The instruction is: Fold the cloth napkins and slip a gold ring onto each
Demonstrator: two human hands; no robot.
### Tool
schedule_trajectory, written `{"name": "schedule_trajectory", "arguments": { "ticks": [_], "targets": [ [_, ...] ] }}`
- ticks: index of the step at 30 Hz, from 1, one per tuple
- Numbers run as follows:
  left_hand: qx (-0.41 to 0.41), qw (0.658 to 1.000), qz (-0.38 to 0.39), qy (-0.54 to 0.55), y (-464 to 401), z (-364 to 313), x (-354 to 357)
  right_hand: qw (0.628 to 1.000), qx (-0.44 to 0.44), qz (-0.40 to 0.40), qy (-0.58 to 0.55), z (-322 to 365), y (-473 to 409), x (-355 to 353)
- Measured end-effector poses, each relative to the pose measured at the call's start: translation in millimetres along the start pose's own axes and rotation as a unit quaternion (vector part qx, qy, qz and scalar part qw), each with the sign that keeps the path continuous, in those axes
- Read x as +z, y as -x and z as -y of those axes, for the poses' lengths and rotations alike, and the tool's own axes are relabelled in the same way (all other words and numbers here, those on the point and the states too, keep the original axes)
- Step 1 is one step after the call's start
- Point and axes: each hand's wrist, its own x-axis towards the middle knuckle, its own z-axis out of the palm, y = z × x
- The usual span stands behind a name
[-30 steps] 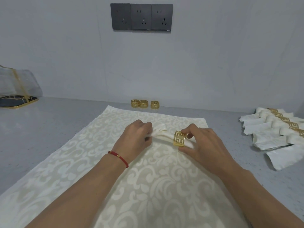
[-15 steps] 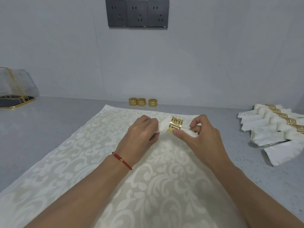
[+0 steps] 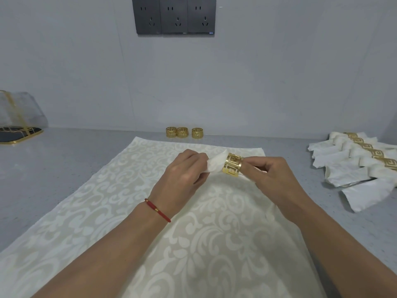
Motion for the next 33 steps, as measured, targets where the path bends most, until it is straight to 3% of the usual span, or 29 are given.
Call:
{"name": "schedule_trajectory", "arguments": {
  "ticks": [6, 14, 20, 27, 33],
  "targets": [
    [0.019, 0.999, 0.022, 0.013, -1, -3, 0, 0.992, 0.108, -0.002, -0.058, -7, -2, -1],
    [0.040, 0.998, 0.038, 0.017, -1, -6, -3, 0.983, 0.165, 0.022, -0.070, -10, -4, -3],
    [0.045, 0.998, 0.037, 0.019, 1, -8, -3, 0.985, 0.159, 0.013, -0.071, -13, -2, 2],
    [-0.036, 0.996, 0.057, 0.057, 1, -4, -1, 0.991, 0.124, -0.001, -0.042, -9, 3, 13],
    [-0.019, 0.995, 0.063, 0.073, 1, -5, -1, 0.991, 0.120, 0.004, -0.057, -7, 5, 8]
  ]
}}
